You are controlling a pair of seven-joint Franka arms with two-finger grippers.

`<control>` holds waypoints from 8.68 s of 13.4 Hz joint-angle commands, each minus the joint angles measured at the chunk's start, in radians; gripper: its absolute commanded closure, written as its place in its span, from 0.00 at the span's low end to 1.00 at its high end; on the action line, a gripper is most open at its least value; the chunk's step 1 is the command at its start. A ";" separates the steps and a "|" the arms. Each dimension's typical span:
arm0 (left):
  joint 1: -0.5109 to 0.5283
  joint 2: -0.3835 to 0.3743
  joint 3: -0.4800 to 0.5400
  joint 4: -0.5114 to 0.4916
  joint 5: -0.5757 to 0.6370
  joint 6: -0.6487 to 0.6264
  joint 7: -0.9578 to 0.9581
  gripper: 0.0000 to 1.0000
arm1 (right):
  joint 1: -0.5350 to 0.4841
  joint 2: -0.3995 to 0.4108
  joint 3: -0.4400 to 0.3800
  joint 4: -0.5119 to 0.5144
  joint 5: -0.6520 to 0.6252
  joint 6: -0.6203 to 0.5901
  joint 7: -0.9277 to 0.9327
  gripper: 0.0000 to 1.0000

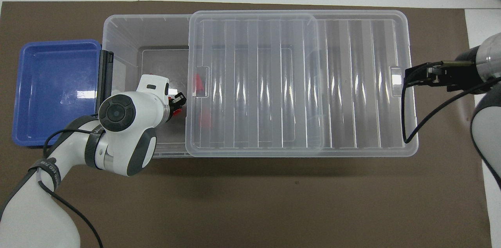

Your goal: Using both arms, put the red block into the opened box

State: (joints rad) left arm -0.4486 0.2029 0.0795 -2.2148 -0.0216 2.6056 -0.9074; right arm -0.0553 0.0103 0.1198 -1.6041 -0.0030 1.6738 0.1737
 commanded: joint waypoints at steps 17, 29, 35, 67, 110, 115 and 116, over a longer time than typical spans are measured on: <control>0.051 -0.068 0.022 0.463 0.042 -0.758 0.140 0.23 | -0.046 -0.015 -0.002 -0.063 -0.012 0.076 -0.080 1.00; 0.364 -0.249 0.016 0.544 0.040 -1.010 0.911 0.00 | -0.189 0.053 -0.002 -0.266 -0.011 0.455 -0.122 1.00; 0.373 -0.250 0.020 0.543 0.042 -0.969 0.909 0.00 | -0.187 0.069 0.003 -0.266 -0.003 0.455 -0.126 1.00; 0.416 -0.309 -0.149 0.609 0.080 -1.163 1.157 0.00 | 0.126 0.089 0.009 -0.254 0.003 0.452 0.018 1.00; 0.419 -0.320 -0.144 0.563 0.080 -1.118 1.147 0.00 | 0.206 0.135 0.008 -0.264 -0.011 0.550 0.003 1.00; 0.419 -0.321 -0.144 0.563 0.080 -1.119 1.148 0.00 | 0.166 0.102 0.004 -0.258 -0.006 0.492 0.006 1.00; 0.419 -0.321 -0.144 0.563 0.080 -1.118 1.147 0.00 | 0.152 0.085 0.004 -0.258 -0.003 0.472 0.007 1.00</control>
State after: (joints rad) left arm -0.0441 -0.0959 -0.0534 -1.6261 0.0437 1.4738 0.2333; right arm 0.1284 0.1301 0.1172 -1.8585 -0.0084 2.1850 0.1926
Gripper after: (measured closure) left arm 0.000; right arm 0.991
